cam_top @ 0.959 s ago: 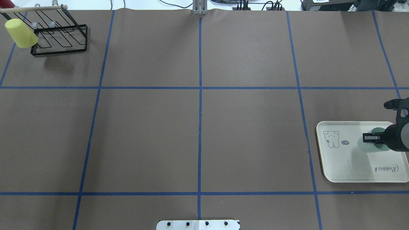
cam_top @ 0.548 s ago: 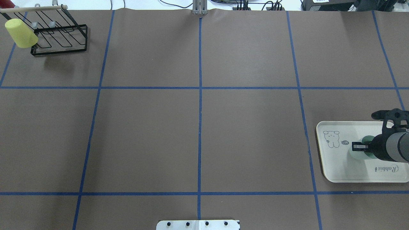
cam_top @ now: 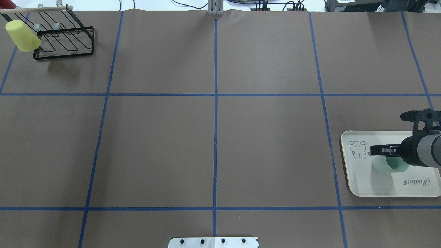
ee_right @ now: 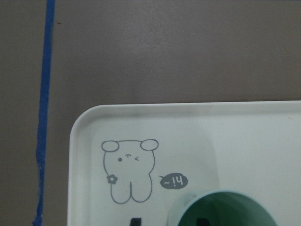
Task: Left arm grabs green cup and hands to right arm on tray
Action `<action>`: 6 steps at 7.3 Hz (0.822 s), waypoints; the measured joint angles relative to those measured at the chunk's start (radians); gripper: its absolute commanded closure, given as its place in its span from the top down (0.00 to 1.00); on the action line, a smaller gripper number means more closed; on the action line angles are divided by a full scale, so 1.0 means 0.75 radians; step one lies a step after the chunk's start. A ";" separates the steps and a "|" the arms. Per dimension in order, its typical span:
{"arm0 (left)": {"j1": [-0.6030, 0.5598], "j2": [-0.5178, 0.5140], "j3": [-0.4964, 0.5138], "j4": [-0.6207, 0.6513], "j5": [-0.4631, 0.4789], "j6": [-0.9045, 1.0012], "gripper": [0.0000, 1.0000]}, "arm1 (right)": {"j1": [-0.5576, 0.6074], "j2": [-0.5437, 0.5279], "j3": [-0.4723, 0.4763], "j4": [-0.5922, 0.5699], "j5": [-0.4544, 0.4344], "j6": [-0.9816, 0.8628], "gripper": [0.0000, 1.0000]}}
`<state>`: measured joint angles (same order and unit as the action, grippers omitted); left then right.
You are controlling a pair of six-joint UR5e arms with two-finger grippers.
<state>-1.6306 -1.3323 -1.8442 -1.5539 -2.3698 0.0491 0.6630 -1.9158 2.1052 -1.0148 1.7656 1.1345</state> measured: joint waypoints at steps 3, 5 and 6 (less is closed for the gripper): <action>0.000 -0.002 0.000 0.000 0.000 0.000 1.00 | 0.365 0.050 -0.007 -0.109 0.314 -0.369 1.00; 0.001 -0.007 0.002 0.000 0.000 0.000 1.00 | 0.595 0.107 -0.065 -0.259 0.444 -0.723 1.00; 0.002 -0.010 0.005 0.000 0.000 0.001 1.00 | 0.716 0.115 -0.132 -0.288 0.510 -0.908 1.00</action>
<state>-1.6294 -1.3397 -1.8404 -1.5539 -2.3700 0.0501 1.2000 -1.8292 2.0065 -1.2308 2.1478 0.4533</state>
